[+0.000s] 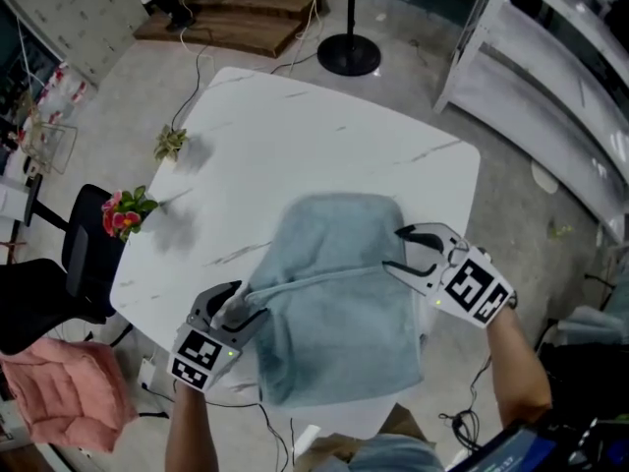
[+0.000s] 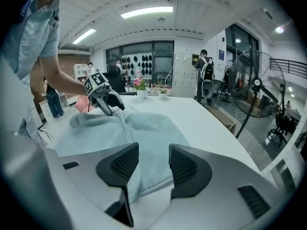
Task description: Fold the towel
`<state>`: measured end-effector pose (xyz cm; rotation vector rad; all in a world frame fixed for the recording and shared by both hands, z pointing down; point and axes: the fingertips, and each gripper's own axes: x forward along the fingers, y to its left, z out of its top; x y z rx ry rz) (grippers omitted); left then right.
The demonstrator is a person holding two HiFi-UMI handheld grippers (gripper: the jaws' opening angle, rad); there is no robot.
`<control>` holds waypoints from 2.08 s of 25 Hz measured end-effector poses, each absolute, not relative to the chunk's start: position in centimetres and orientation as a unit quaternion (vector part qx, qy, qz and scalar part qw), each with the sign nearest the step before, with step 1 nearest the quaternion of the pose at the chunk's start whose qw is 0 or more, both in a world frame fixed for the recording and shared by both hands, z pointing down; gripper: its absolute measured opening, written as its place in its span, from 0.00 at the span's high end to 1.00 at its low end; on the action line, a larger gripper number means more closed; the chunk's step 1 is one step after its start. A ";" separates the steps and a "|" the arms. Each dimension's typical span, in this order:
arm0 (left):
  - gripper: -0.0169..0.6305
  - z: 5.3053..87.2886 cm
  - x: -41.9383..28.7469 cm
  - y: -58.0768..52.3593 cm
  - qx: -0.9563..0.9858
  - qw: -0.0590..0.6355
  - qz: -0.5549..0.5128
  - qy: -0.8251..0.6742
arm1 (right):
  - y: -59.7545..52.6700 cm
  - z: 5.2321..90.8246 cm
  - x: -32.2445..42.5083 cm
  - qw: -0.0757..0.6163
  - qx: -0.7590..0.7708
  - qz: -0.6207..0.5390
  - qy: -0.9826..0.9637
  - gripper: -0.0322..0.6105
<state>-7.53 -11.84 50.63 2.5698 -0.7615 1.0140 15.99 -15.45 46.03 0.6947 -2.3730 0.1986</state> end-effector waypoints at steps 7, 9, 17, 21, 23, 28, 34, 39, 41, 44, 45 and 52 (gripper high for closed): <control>0.50 48.8 -8.6 -10.9 0.892 0.169 0.334 -0.251 | -17.9 43.6 9.2 0.327 0.192 0.022 -0.925 0.63; 0.50 48.3 -9.2 -11.0 0.894 0.170 0.324 -0.257 | -18.2 43.7 6.6 0.339 0.159 0.000 -0.927 0.63; 0.50 47.2 -10.6 -13.5 0.906 0.193 0.243 -0.287 | -23.7 45.3 2.3 0.367 0.102 0.049 -0.923 0.62; 0.50 47.1 -10.7 -14.5 0.912 0.201 0.221 -0.282 | -24.6 47.7 1.7 0.398 0.070 0.070 -0.912 0.62; 0.50 47.0 -10.8 -14.9 0.913 0.205 0.215 -0.281 | -24.6 48.9 1.5 0.412 0.049 0.080 -0.906 0.62; 0.50 47.4 -11.1 -14.8 0.912 0.209 0.217 -0.278 | -24.2 51.3 1.5 0.439 0.005 0.097 -0.893 0.69; 0.50 47.2 -11.5 -14.5 0.909 0.209 0.221 -0.286 | -24.3 51.1 1.4 0.424 0.008 0.080 -0.902 0.91; 0.50 47.1 -11.4 -14.4 0.908 0.207 0.220 -0.289 | -25.6 51.0 1.7 0.438 -0.003 0.075 -0.896 0.58; 0.50 47.3 -11.6 -14.4 0.907 0.210 0.219 -0.290 | -25.7 51.9 1.6 0.452 -0.023 0.086 -0.888 0.51; 0.50 47.5 -11.8 -14.5 0.906 0.214 0.219 -0.291 | -25.0 52.7 1.5 0.464 -0.065 0.101 -0.878 0.68; 0.50 47.5 -11.9 -14.6 0.906 0.214 0.220 -0.292 | -24.8 52.6 1.4 0.461 -0.073 0.099 -0.879 0.77; 0.51 46.3 -12.1 -14.7 0.904 0.204 0.219 -0.305 | -21.2 46.8 1.0 0.408 -0.043 -0.015 -0.912 0.87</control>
